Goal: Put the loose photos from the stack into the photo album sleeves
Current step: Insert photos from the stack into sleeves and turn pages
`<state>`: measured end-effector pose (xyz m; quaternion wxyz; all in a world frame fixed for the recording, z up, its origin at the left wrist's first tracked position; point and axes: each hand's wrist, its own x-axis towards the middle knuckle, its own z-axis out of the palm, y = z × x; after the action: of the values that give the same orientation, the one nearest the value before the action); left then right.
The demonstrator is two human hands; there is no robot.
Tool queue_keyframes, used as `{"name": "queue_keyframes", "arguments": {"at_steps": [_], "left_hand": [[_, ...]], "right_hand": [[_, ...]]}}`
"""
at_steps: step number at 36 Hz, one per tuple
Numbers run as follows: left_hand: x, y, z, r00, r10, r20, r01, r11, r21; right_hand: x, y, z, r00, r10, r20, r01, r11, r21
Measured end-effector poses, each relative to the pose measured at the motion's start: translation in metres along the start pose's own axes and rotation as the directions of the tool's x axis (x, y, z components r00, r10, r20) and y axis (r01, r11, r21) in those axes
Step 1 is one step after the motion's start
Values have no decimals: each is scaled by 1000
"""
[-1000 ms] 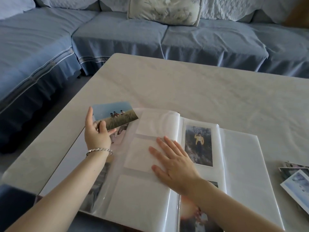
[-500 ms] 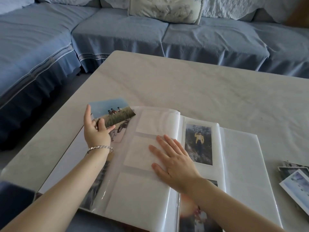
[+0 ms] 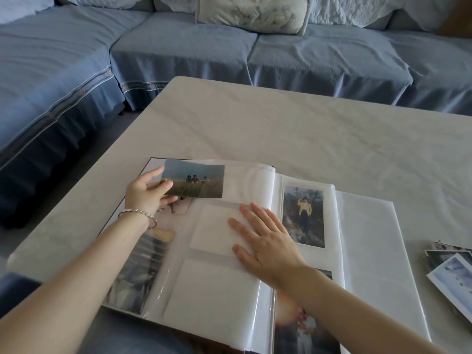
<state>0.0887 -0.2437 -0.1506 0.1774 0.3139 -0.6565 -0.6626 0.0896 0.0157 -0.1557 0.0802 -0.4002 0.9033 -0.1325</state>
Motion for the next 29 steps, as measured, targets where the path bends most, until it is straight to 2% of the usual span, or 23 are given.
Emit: {"name": "queue_keyframes", "arguments": {"at_steps": [8, 17, 21, 25, 29], "left_hand": [[8, 8, 38, 985, -42, 168, 20, 991, 136], [8, -1, 40, 982, -67, 176, 22, 969, 247], [4, 1, 47, 986, -21, 168, -33, 950, 310], [0, 6, 55, 995, 14, 94, -44, 943, 330], [2, 10, 58, 995, -38, 94, -6, 903, 430]], "right_hand": [[0, 0, 1, 1000, -8, -24, 9, 1000, 10], [0, 0, 4, 998, -13, -60, 15, 999, 42], [-3, -3, 1, 996, 1, -94, 8, 995, 95], [-12, -7, 3, 969, 93, -227, -42, 975, 219], [-19, -5, 6, 960, 131, -248, -66, 965, 255]]}}
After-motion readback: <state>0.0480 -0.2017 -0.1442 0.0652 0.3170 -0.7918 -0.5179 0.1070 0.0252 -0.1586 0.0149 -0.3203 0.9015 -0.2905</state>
